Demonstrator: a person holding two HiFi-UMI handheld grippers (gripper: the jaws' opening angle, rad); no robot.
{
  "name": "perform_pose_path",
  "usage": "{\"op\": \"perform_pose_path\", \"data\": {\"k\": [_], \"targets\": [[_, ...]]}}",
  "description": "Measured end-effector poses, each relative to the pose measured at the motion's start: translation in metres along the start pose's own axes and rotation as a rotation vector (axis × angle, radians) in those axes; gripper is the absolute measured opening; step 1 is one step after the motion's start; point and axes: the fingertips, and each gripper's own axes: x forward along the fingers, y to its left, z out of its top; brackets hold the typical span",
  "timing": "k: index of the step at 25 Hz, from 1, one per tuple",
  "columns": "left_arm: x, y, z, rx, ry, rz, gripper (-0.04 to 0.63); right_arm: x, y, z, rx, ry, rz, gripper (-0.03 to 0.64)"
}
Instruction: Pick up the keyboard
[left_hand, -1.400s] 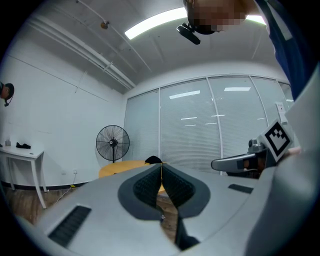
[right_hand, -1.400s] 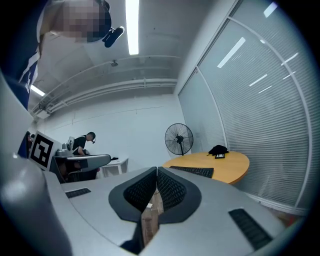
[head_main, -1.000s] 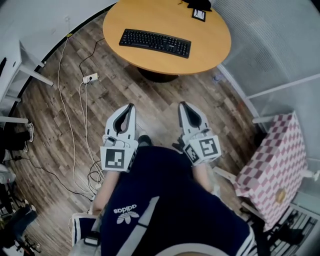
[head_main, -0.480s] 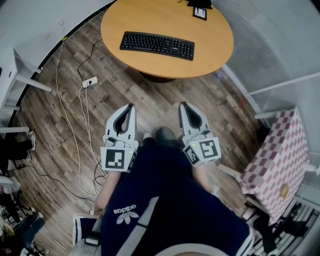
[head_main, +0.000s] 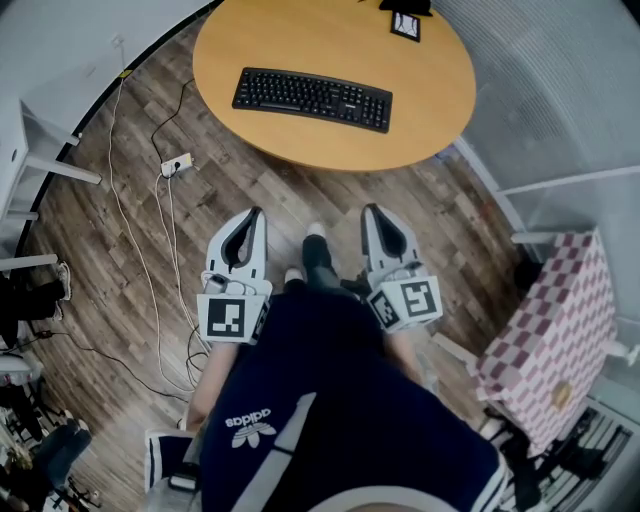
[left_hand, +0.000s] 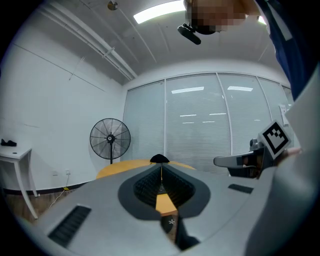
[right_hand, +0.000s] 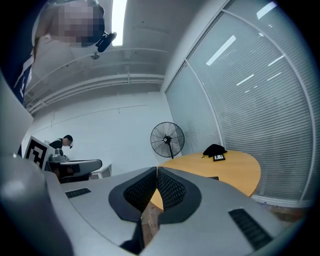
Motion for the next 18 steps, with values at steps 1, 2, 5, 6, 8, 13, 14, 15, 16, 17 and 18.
{"op": "perform_pose_path", "data": {"k": [1,2,5,6,8,13,14,15,16,17,18], "targets": [[0.009,0.004,0.001,-0.001,-0.001,0.008,0.005,0.009,-0.006,0.002,0.003,0.002,0.005,0.006],[0.019,0.007,0.003,-0.002,-0.003,0.015,0.005,0.019,-0.012,0.004,0.004,0.004,0.011,0.006],[0.048,0.015,0.009,0.001,-0.014,0.037,0.005,0.050,-0.032,0.014,-0.003,0.005,0.034,0.006],[0.058,0.017,0.011,0.001,-0.017,0.045,0.005,0.060,-0.039,0.017,-0.006,0.005,0.042,0.006],[0.077,0.021,0.014,0.001,-0.022,0.061,0.005,0.079,-0.052,0.022,-0.012,0.007,0.057,0.006],[0.113,0.033,0.022,-0.002,-0.043,0.096,0.005,0.110,-0.077,0.029,-0.031,0.021,0.087,0.006],[0.118,0.034,0.022,-0.003,-0.046,0.100,0.005,0.114,-0.082,0.028,-0.033,0.028,0.087,0.006],[0.123,0.035,0.022,-0.005,-0.045,0.103,0.005,0.117,-0.087,0.027,-0.033,0.035,0.084,0.006],[0.127,0.034,0.021,-0.007,-0.042,0.105,0.005,0.119,-0.092,0.026,-0.029,0.043,0.079,0.006],[0.131,0.034,0.020,-0.007,-0.038,0.104,0.005,0.120,-0.096,0.024,-0.023,0.051,0.074,0.006],[0.135,0.033,0.020,-0.007,-0.034,0.101,0.005,0.121,-0.100,0.023,-0.016,0.058,0.069,0.006]]}}
